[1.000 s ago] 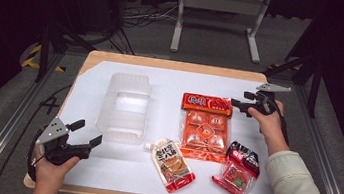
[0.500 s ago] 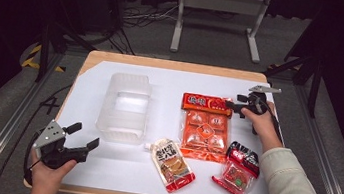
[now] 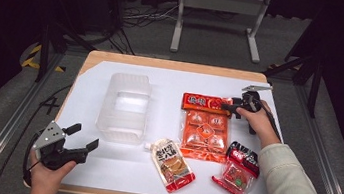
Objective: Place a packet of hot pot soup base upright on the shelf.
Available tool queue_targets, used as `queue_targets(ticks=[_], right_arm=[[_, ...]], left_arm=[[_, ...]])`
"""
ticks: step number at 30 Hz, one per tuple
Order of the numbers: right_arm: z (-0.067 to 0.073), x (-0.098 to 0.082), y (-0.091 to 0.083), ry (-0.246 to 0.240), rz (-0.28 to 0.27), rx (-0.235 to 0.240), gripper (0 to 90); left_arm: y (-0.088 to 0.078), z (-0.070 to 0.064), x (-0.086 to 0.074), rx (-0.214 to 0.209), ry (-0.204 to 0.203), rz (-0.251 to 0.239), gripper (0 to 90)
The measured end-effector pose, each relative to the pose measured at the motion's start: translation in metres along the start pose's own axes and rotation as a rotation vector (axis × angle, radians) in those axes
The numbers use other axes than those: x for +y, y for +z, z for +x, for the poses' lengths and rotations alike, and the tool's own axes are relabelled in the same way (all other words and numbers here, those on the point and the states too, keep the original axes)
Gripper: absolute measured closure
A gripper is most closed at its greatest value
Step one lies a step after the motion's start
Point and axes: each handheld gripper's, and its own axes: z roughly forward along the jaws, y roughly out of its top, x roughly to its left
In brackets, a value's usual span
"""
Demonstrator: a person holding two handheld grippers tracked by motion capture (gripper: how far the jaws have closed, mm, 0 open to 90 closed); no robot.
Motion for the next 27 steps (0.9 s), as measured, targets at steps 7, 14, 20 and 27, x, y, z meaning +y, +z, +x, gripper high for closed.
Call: queue_targets(ticks=[7,14,20,27], right_arm=[[0.002,0.003,0.005,0.032,0.005,0.005,25.7],[0.005,0.007,0.007,0.037,0.023,0.007,24.8],[0.007,0.007,0.009,0.046,0.010,0.018,29.1],[0.007,0.011,0.002,0.056,0.002,0.025,49.5]], left_arm=[[0.001,0.000,0.000,-0.001,0.002,0.001,18.0],[0.001,0.000,0.000,-0.002,-0.001,0.002,18.0],[0.000,0.000,0.000,-0.001,-0.001,0.002,18.0],[0.001,0.000,0.000,-0.004,0.002,0.004,18.1]])
